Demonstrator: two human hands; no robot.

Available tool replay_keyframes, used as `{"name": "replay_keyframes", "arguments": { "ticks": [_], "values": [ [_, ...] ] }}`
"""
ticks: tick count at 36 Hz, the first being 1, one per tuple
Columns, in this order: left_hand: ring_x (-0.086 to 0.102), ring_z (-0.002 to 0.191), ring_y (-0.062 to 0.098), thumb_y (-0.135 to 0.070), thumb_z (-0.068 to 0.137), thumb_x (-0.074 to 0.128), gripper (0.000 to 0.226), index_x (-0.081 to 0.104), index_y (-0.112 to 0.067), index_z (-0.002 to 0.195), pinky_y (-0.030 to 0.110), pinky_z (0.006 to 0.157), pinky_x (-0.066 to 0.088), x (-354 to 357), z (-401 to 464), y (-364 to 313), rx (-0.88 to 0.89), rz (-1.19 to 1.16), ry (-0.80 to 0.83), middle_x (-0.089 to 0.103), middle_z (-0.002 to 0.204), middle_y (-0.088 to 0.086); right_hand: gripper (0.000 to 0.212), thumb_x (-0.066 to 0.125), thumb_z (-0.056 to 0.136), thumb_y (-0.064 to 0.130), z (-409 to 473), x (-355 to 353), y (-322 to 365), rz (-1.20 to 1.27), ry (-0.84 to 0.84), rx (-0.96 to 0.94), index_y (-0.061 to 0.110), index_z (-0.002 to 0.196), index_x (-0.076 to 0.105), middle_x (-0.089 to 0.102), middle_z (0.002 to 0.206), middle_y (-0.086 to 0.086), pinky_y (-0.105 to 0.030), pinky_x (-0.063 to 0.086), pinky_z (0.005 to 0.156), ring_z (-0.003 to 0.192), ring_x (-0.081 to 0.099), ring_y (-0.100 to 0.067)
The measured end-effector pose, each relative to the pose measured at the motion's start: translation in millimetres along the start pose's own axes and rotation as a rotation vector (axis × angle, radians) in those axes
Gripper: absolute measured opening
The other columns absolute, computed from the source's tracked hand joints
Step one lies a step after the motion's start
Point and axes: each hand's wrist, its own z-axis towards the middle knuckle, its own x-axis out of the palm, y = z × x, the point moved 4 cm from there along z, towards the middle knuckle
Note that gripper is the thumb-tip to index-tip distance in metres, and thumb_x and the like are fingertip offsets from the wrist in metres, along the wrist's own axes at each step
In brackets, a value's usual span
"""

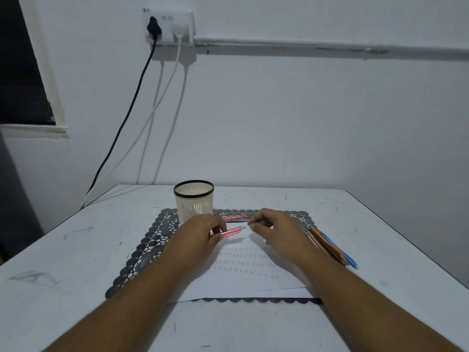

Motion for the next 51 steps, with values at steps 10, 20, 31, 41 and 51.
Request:
{"name": "replay_keyframes", "arguments": {
  "ticks": [10,20,31,41,51],
  "values": [
    [0.050,0.081,-0.003,-0.022,0.095,0.069,0.007,0.068,-0.028,0.099,0.024,0.068,0.040,-2.1,0.1,1.0,0.049,-0.016,-0.022,0.055,0.084,-0.024,0.015,0.070,0.097,0.011,-4.3,5.9,8.6,0.145,-0.017,-0.033,0.022,0.091,0.078,0.070,0.082,-0.004,-0.021,0.047,0.062,0.067,0.056,-0.004],
    [0.053,0.082,0.000,-0.022,0.095,0.068,0.006,0.068,-0.027,0.097,0.022,0.069,0.041,-2.5,0.4,-0.8,0.058,-0.047,-0.019,0.057,0.085,-0.021,0.012,0.072,0.097,0.015,-3.8,2.8,6.3,0.181,-0.042,-0.010,0.023,0.091,0.079,0.068,0.078,-0.003,-0.019,0.047,0.061,0.063,0.054,0.000],
    [0.055,0.082,0.004,-0.022,0.095,0.070,0.005,0.069,-0.027,0.097,0.017,0.066,0.040,-4.6,-1.4,-3.7,0.081,-0.093,-0.034,0.061,0.086,-0.020,0.011,0.072,0.097,0.014,-2.3,3.1,6.6,0.231,-0.002,-0.004,0.021,0.092,0.080,0.078,0.090,0.008,-0.023,0.051,0.065,0.066,0.059,0.000],
    [0.056,0.077,0.005,-0.014,0.094,0.070,0.015,0.068,-0.029,0.093,0.015,0.063,0.039,-2.9,-3.7,-8.2,0.029,-0.259,-0.051,0.061,0.080,-0.018,0.007,0.076,0.092,0.011,-4.8,6.2,11.7,0.376,-0.016,0.008,0.015,0.095,0.082,0.077,0.086,-0.006,-0.023,0.051,0.064,0.071,0.063,-0.007],
    [0.063,0.075,0.010,-0.012,0.093,0.073,0.020,0.074,-0.030,0.102,0.020,0.067,0.048,0.1,-2.5,-8.6,-0.060,-0.441,-0.038,0.070,0.086,-0.009,0.007,0.071,0.095,0.009,-3.8,4.1,13.0,0.673,-0.088,0.125,0.009,0.096,0.078,0.076,0.099,-0.013,-0.028,0.054,0.066,0.089,0.066,-0.020]
  ]
}}
